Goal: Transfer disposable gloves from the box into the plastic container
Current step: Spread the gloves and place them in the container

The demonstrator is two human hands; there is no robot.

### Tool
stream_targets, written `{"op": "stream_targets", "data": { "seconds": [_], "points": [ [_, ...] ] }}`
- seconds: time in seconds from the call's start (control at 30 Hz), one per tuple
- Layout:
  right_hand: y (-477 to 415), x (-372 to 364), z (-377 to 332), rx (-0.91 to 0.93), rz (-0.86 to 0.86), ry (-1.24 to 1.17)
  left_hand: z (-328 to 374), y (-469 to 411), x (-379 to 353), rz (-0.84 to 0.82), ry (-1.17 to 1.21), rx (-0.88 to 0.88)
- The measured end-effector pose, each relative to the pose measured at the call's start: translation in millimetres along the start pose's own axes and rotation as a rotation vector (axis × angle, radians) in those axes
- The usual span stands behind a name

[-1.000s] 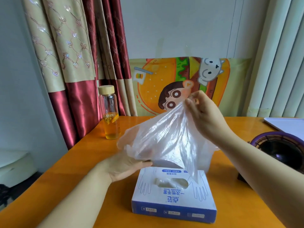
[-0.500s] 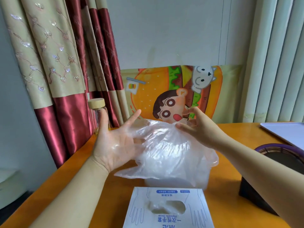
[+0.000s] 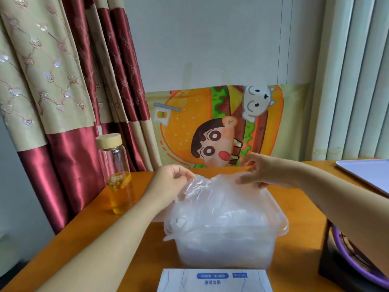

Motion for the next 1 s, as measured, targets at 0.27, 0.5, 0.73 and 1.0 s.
{"op": "stream_targets", "data": {
  "seconds": [0.27,0.5,0.73,1.0],
  "points": [
    [-7,-14,4,0.051,-0.015,0.49,-15,-3,-41,-0.316,-0.388,-0.136],
    [-5,-54,7,-0.004,-0.21,0.94,-36,-5,-72,-0.643,-0.947,-0.019],
    [-5,-83,15,-0.072,-0.358,1.28,-63,7,-107,-0.855,-1.367,-0.022],
    [4,-56,-28,0.12,-0.048,1.315,-70,13,-113,-0.964,-1.435,-0.027]
  ]
}}
Point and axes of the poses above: each hand's wrist, its own y-axis away from the middle knuckle, its own x-axis out of the back of the hand, z = x × y, the point moved 8 cm from there along -y, towards the middle knuckle, and after that the axes turned 6 degrees about y, right-handed, at the moved point
